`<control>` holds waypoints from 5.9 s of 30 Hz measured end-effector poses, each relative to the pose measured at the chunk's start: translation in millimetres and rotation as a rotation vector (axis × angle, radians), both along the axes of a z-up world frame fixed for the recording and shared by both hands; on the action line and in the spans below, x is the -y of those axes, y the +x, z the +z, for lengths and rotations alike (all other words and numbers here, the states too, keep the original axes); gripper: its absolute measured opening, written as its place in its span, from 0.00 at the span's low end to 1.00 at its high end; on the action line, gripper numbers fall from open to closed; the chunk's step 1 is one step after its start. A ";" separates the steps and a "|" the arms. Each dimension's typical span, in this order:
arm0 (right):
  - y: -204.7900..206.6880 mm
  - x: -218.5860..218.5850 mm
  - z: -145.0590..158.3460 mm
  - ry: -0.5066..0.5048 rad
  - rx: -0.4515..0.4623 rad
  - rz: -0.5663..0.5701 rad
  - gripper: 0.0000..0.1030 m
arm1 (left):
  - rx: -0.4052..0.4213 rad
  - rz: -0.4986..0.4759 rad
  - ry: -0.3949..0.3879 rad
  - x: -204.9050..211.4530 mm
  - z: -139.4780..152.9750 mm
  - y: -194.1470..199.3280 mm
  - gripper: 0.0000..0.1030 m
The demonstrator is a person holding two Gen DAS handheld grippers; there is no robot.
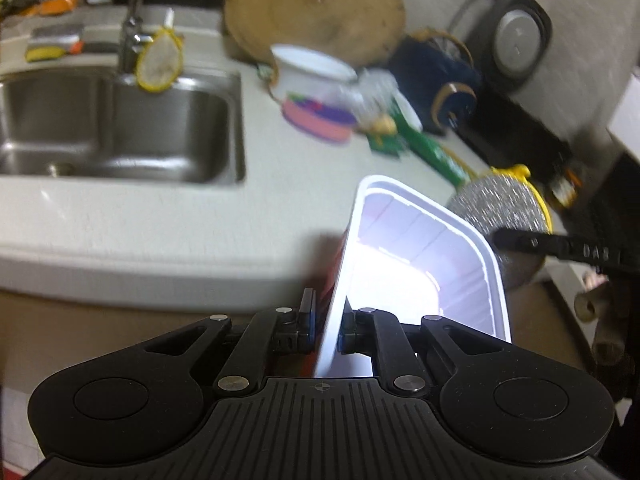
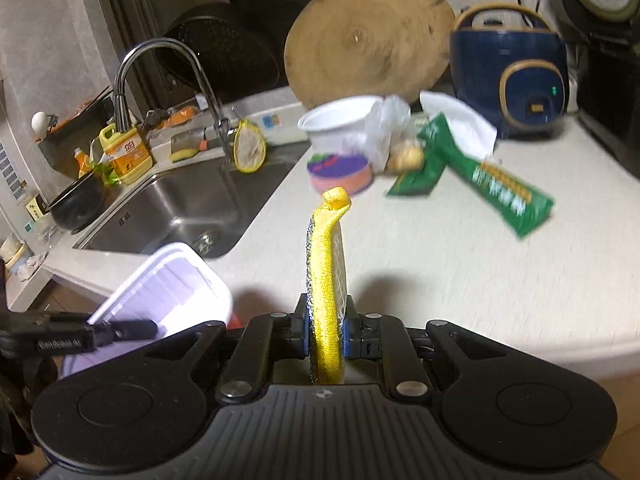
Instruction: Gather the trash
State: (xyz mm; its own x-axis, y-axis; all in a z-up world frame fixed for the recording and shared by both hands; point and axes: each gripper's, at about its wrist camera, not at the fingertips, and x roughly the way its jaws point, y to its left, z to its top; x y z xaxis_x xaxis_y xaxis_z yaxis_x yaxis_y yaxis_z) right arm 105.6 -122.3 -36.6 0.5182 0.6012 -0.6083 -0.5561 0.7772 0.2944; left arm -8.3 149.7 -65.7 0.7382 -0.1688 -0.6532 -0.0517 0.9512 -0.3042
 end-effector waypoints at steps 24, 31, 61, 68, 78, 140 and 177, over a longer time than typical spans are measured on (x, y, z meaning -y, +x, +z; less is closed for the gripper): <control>-34.2 -10.5 -237.1 -0.354 -0.427 -0.003 0.13 | -0.658 0.129 -0.112 29.7 -387.1 31.4 0.29; -29.5 -44.6 -331.4 -0.414 -0.562 0.092 0.13 | -0.610 0.167 -0.147 14.8 -409.6 21.3 0.29; -43.5 -48.0 -124.6 -0.419 0.156 0.234 0.34 | -0.056 0.165 -0.055 -42.0 -79.5 -38.6 0.28; -32.4 -28.3 -59.5 -0.316 0.255 0.191 0.34 | 0.059 0.074 -0.016 -13.8 -18.8 -10.8 0.28; 26.3 -21.8 -21.0 -0.286 0.326 0.047 0.34 | 0.135 0.100 0.032 11.8 12.3 71.0 0.28; 275.9 -26.0 -22.9 -0.148 0.026 0.079 0.40 | -0.046 0.149 -0.012 45.9 -9.3 328.4 0.30; 180.2 -57.0 -26.1 -0.185 -0.004 0.201 0.45 | -0.059 0.368 -0.073 16.2 -1.7 233.2 0.29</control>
State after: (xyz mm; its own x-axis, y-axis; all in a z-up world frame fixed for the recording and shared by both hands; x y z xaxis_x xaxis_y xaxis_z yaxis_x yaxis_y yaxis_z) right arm 285.9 -65.3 -62.7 0.3971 0.5703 -0.7191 -0.7041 0.6919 0.1599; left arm 224.9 133.4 -67.4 0.7199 0.0528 -0.6921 -0.4049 0.8418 -0.3569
